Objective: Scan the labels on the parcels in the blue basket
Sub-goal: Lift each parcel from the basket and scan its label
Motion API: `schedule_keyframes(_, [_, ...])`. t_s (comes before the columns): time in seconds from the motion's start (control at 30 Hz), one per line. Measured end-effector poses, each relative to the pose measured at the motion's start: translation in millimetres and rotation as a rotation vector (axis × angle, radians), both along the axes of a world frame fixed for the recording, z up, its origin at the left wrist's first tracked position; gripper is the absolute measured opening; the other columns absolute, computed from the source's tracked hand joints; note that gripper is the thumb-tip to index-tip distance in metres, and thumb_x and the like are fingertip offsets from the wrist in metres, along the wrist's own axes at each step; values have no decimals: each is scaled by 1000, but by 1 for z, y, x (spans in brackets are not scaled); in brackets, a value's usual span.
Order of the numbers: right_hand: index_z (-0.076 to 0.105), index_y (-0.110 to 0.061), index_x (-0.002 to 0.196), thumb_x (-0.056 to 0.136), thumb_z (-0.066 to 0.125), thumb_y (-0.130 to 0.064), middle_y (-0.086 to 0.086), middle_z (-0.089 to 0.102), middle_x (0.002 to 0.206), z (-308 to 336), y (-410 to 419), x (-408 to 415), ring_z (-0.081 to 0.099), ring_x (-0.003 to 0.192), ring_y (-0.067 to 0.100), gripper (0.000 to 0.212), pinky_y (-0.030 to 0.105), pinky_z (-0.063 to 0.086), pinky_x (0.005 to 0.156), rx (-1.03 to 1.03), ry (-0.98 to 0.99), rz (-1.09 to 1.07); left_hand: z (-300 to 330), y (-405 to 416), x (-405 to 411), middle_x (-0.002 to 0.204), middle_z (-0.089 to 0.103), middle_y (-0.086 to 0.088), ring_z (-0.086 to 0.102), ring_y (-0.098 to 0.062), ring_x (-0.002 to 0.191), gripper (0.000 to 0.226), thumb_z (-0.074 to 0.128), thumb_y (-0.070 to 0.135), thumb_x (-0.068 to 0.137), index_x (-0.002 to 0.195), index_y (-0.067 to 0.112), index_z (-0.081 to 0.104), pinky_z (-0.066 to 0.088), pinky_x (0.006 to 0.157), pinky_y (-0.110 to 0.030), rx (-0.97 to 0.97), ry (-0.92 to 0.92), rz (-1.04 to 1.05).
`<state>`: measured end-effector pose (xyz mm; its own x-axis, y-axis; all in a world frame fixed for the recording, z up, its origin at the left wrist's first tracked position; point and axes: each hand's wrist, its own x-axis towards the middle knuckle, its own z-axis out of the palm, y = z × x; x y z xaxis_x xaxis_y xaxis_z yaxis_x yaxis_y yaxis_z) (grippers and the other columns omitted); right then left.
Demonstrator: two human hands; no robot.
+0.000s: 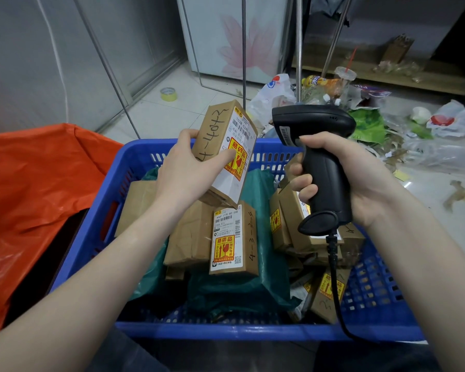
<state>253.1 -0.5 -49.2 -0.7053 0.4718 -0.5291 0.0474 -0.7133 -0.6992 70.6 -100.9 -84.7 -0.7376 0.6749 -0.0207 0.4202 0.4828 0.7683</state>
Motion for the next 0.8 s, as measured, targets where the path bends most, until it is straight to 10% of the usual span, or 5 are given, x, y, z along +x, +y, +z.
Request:
schedule_keyframes(0.43, [58,-8,79,70,68,-30,5,58,68,1,-3,0,47,47,12,26,18,42,39,107,-25,15,1,-2,1,115,59,9,64,-14,99,67,63,57,77,132,30,37,57,81,-39,51,-45,-8])
schedule_keyframes(0.8, [60,-8,88,85,65,-18,3,62,73,-14,-1,-5,56,48,11,12,20,46,42,146,-102,-85,-1,6,2,110,69,-1,68,-13,96,60,71,39,78,126,16,42,51,73,-25,214,-621,76])
